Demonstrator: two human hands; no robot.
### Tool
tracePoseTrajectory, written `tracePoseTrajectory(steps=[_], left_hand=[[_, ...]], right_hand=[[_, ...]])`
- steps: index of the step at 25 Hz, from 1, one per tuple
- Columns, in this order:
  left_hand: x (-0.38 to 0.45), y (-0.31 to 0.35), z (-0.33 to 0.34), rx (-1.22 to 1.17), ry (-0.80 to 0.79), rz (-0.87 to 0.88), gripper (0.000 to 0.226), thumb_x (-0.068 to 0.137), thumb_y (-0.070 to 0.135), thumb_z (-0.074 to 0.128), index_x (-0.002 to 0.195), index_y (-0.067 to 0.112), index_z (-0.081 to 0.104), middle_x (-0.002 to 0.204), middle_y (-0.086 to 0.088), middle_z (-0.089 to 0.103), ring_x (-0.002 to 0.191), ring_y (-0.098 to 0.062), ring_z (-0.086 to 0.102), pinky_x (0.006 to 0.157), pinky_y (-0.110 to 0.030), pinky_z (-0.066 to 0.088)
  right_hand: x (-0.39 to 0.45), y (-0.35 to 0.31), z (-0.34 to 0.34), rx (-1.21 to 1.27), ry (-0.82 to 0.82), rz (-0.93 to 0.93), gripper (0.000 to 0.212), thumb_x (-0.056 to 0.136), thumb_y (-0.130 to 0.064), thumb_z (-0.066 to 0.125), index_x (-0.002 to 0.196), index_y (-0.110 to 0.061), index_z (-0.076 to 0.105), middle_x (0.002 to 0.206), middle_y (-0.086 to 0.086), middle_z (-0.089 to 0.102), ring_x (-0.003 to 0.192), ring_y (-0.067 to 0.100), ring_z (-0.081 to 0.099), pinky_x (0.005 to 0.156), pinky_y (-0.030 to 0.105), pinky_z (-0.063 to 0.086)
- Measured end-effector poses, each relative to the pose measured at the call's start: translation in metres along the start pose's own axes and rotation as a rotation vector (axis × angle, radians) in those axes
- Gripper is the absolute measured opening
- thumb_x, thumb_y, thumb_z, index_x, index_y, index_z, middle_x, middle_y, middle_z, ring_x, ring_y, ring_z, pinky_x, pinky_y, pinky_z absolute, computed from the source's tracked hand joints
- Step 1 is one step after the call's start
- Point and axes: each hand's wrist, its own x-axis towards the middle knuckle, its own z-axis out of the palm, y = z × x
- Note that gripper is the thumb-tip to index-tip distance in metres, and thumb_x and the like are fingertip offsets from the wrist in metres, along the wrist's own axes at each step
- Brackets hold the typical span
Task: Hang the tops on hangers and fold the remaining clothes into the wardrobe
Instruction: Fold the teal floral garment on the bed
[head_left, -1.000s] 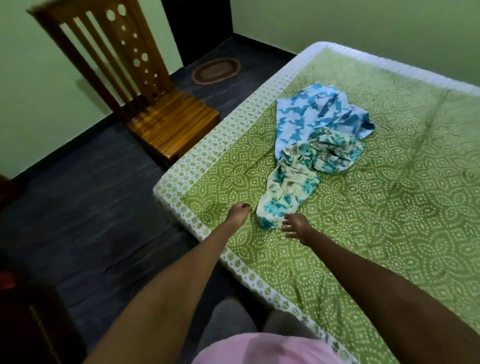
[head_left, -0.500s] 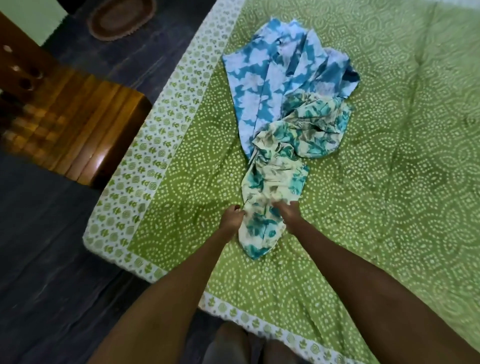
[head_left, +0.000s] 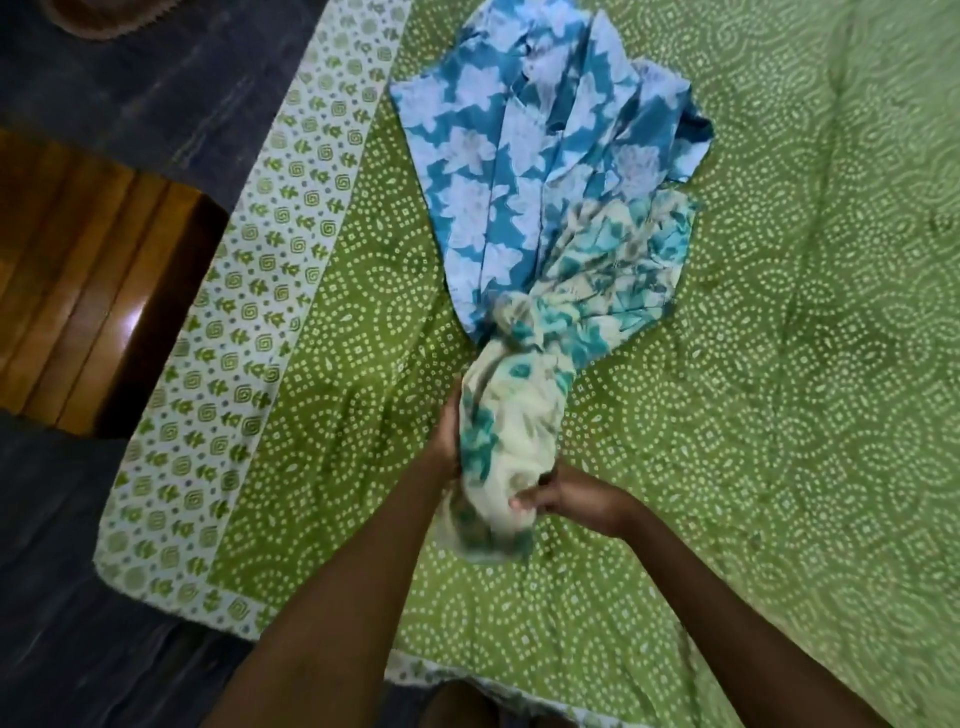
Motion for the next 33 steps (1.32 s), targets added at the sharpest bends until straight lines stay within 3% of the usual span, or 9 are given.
tracePoseTrajectory(steps=[2, 4, 6, 8, 11, 13, 18, 25, 33], left_hand=[[-0.004, 0.016, 0.002, 0.044, -0.125, -0.127, 0.057, 0.095, 0.054, 0.031, 0.105, 0.009, 0.064, 0.096, -0.013, 0.070, 0.083, -0.023, 0.068, 0.078, -0.033, 0.054], [-0.015, 0.018, 0.008, 0.311, -0.169, -0.291, 0.047, 0.092, 0.050, 0.044, 0.099, 0.008, 0.065, 0.079, -0.011, 0.072, 0.068, -0.021, 0.069, 0.069, -0.031, 0.057], [-0.025, 0.007, 0.013, 0.502, -0.198, -0.390, 0.035, 0.092, 0.042, 0.050, 0.095, 0.011, 0.064, 0.072, -0.007, 0.072, 0.063, -0.019, 0.069, 0.068, -0.029, 0.056], [-0.035, -0.003, 0.022, 0.645, -0.210, -0.351, 0.024, 0.092, 0.034, 0.052, 0.096, 0.013, 0.064, 0.085, -0.005, 0.073, 0.081, -0.020, 0.069, 0.086, -0.032, 0.052], [-0.063, -0.015, 0.032, 0.800, -0.298, -0.209, 0.045, 0.064, 0.028, 0.072, 0.104, 0.009, 0.066, 0.107, -0.007, 0.064, 0.093, -0.024, 0.062, 0.086, -0.034, 0.048], [-0.086, -0.015, 0.033, 0.501, -0.303, -0.131, 0.041, 0.058, 0.024, 0.066, 0.094, 0.004, 0.068, 0.091, -0.011, 0.063, 0.065, -0.018, 0.060, 0.061, -0.026, 0.048], [-0.167, 0.009, 0.055, 0.114, -0.359, 0.087, 0.040, 0.091, 0.041, 0.045, 0.102, 0.012, 0.070, 0.103, -0.008, 0.070, 0.092, -0.021, 0.067, 0.085, -0.032, 0.052], [-0.269, 0.060, 0.103, 0.458, -0.145, 0.731, 0.028, 0.098, 0.007, 0.041, 0.124, 0.005, 0.052, 0.114, -0.008, 0.060, 0.100, -0.020, 0.058, 0.082, -0.022, 0.048], [-0.378, 0.126, 0.156, 0.084, -0.335, 0.872, 0.042, 0.101, 0.031, 0.035, 0.118, 0.001, 0.057, 0.102, -0.009, 0.070, 0.092, -0.018, 0.067, 0.081, -0.032, 0.055]], right_hand=[[-0.014, 0.006, -0.003, -0.531, 0.020, 0.193, 0.029, 0.082, -0.006, 0.066, 0.111, -0.007, 0.064, 0.105, 0.009, 0.067, 0.091, 0.020, 0.060, 0.063, 0.019, 0.043], [-0.011, 0.013, -0.019, -0.719, 0.524, 0.146, 0.029, 0.087, -0.010, 0.060, 0.114, -0.001, 0.060, 0.114, 0.016, 0.062, 0.098, 0.023, 0.057, 0.069, 0.024, 0.041], [-0.012, 0.001, -0.028, -0.034, 0.906, -0.138, 0.020, 0.091, -0.017, 0.058, 0.107, -0.005, 0.061, 0.108, 0.012, 0.064, 0.093, 0.022, 0.059, 0.074, 0.027, 0.044], [-0.011, -0.022, -0.025, 0.542, 0.638, -0.260, 0.022, 0.096, -0.031, 0.049, 0.101, -0.015, 0.063, 0.100, 0.002, 0.069, 0.088, 0.016, 0.065, 0.078, 0.029, 0.052], [-0.018, -0.047, -0.006, 0.446, 0.474, -0.185, 0.030, 0.091, -0.026, 0.059, 0.115, -0.010, 0.062, 0.106, 0.004, 0.069, 0.088, 0.016, 0.067, 0.071, 0.025, 0.055], [-0.041, -0.056, 0.009, 0.436, 0.434, -0.187, 0.035, 0.086, -0.014, 0.063, 0.120, -0.002, 0.060, 0.105, 0.011, 0.069, 0.082, 0.020, 0.068, 0.067, 0.027, 0.056], [-0.127, -0.084, 0.041, 0.571, 0.186, -0.413, 0.033, 0.085, -0.031, 0.049, 0.102, -0.011, 0.068, 0.094, 0.004, 0.073, 0.085, 0.016, 0.069, 0.072, 0.025, 0.056], [-0.254, -0.148, 0.072, 0.039, 0.402, -0.618, 0.026, 0.099, -0.025, 0.044, 0.084, -0.012, 0.061, 0.053, -0.011, 0.063, 0.047, 0.001, 0.058, 0.042, 0.013, 0.040], [-0.354, -0.203, 0.058, 0.308, 0.545, -0.867, 0.022, 0.091, -0.023, 0.054, 0.084, -0.008, 0.069, 0.076, 0.008, 0.070, 0.068, 0.023, 0.064, 0.070, 0.033, 0.054]])
